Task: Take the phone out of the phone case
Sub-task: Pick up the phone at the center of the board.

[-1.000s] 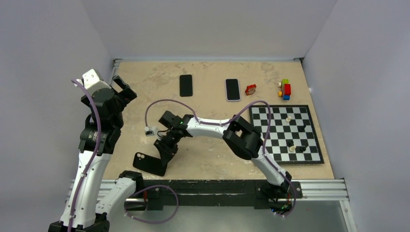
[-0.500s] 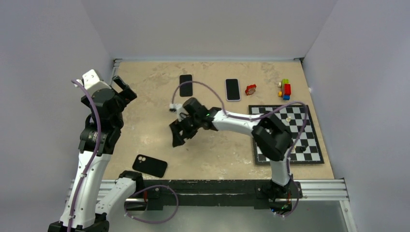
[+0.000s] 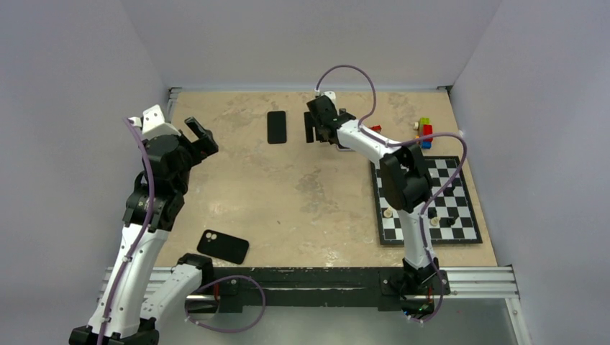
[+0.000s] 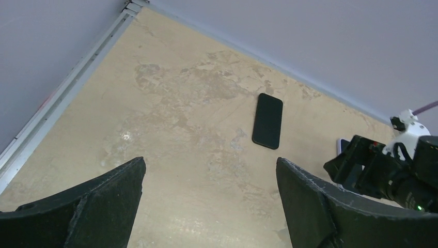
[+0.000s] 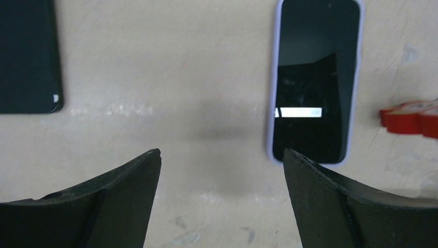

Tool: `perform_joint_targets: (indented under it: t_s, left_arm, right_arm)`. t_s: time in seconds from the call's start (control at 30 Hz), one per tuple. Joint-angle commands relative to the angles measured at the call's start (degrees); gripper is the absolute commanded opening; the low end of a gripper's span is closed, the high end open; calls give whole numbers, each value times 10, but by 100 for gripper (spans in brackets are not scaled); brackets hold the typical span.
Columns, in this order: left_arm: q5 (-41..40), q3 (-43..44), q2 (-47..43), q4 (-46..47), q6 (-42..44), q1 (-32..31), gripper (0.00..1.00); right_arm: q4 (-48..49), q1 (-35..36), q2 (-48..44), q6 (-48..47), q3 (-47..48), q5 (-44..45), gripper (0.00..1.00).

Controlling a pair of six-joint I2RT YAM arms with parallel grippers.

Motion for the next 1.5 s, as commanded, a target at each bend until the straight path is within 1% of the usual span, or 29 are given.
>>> perform_joint_targets:
  t_s: [0.0,0.1,0.17,0.23,0.3,0.43,0.5,0.53,0.83,0.9,1.1,1.3,1.47]
  left_arm:
    - [24,-3,-10,39,1,-8,100]
    - [36,-8,-11,45,-2,-11,100]
    - [40,-11,-11,48,-3,-13,100]
    - [41,-12,-11,48,-7,-15,100]
    - [40,-12,-10,47,-8,-15,100]
    - [39,-12,-8,46,-9,-17,100]
    - [40,-11,-8,46,-9,-17,100]
    - [40,-11,-7,46,-11,-17,100]
    - [46,-12,-4,47,-14,-17,100]
    - [49,-12,-3,49,-15,-17,100]
    - [50,-12,-3,49,-16,-18,100]
    - [52,-13,-1,50,-17,-18,100]
    - [53,-13,0,49,-16,-18,100]
  right_arm:
    - [-62,-28,47,-88,96,44,91]
    - [-67,-52,83,-120,130,9,96]
    - [-99,-66,117,-132,173,2,96]
    - [-120,-72,140,-148,199,14,94]
    - [-125,-77,153,-161,209,26,95]
    - [-113,-94,150,-177,197,4,96]
    - [-118,-95,155,-182,206,15,98]
    - [-126,-98,159,-184,215,6,98]
    - [-173,-136,182,-145,254,-146,98]
    - [-178,-143,185,-136,259,-166,97]
    - [-189,-148,190,-124,267,-161,97]
    - [-226,-148,208,-105,304,-149,97]
    - [-263,-149,224,-84,329,-166,93]
